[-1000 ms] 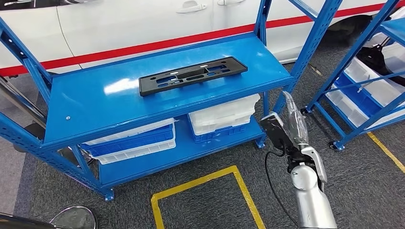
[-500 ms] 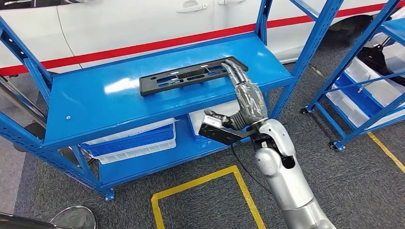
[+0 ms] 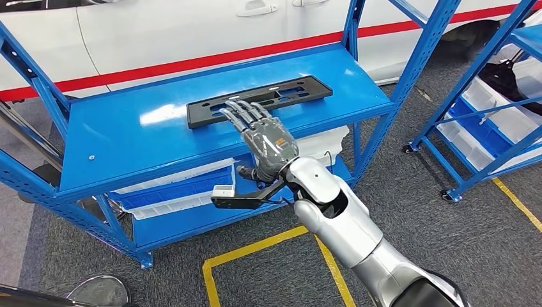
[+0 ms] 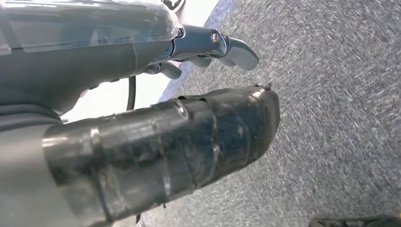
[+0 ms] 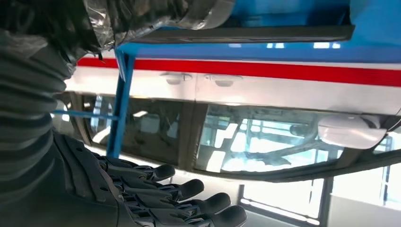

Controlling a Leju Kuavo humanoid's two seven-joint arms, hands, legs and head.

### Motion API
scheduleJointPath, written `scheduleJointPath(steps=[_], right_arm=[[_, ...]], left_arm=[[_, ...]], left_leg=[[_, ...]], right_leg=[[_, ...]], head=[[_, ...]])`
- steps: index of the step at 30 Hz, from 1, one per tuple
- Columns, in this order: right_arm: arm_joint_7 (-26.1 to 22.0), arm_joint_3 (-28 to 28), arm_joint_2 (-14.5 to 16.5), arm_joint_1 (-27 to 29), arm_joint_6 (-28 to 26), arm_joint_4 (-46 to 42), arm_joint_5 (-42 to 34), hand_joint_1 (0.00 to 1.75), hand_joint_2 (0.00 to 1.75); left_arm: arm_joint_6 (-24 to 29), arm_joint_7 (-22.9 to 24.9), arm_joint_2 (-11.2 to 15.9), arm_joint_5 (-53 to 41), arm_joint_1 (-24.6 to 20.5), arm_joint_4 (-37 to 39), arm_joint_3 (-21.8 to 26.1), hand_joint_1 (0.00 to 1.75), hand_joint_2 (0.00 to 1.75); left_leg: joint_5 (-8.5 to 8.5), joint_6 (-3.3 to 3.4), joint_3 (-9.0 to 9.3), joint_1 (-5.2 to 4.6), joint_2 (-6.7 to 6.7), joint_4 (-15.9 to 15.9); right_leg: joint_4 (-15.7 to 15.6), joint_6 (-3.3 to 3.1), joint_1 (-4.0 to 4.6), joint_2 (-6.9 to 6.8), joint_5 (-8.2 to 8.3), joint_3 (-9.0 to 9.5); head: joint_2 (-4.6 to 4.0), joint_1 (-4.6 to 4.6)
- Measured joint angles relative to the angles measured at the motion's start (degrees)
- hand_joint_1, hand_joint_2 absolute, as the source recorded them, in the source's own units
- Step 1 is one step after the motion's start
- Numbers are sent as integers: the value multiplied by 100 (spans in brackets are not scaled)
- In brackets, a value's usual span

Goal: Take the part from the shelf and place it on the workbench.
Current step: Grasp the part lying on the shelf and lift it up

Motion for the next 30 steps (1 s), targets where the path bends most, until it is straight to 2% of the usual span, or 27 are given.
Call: scheduleJointPath(steps=[14, 23, 30], right_arm=[[160, 308, 151, -339, -51, 951, 233, 0, 175], [459, 73, 286, -783, -504, 2403, 356, 0, 175], [484, 2, 295, -821, -546, 2564, 371, 0, 175]], left_arm=[[-205, -43, 43, -255, -136, 56, -344, 0, 0], [-310, -46, 45, -233, -210, 82, -617, 0, 0], [-310, -39, 45, -220, -216, 87, -633, 0, 0]], left_leg=[[0, 0, -1, 0, 0, 6], [1, 0, -4, 0, 0, 18], [1, 0, -5, 0, 0, 20]], right_leg=[[0, 0, 0, 1, 1, 0], [0, -1, 1, 0, 3, 1], [1, -1, 1, 0, 3, 1]], head=[[0, 0], [0, 0], [0, 0]])
